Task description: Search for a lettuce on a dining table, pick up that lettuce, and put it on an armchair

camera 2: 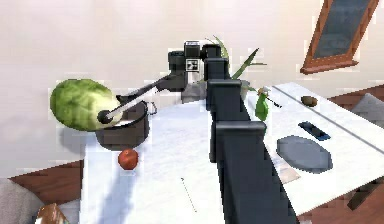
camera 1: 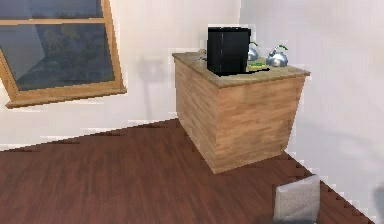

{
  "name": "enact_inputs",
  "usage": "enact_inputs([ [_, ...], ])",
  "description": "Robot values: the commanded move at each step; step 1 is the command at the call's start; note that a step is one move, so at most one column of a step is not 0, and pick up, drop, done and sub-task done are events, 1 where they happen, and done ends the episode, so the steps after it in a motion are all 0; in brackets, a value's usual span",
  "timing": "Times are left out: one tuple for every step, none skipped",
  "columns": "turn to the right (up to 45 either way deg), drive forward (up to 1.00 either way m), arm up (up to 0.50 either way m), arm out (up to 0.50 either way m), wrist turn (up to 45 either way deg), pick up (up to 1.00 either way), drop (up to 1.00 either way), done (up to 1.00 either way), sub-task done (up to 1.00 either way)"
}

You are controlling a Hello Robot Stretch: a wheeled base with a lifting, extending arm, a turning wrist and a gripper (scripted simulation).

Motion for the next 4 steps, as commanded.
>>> enact_inputs([
  [0.0, 0.00, 0.00, 0.00, -45.0, 0.00, 0.00, 0.00, 0.00],
  [0.0, 0.00, 0.00, 0.00, -3.0, 0.00, 0.00, 0.00, 0.00],
  [0.0, 0.00, 0.00, -0.36, 0.0, 0.00, 0.00, 0.00, 0.00],
  [-45.0, 0.00, 0.00, 0.00, 0.0, 0.00, 0.00, 0.00, 0.00],
])
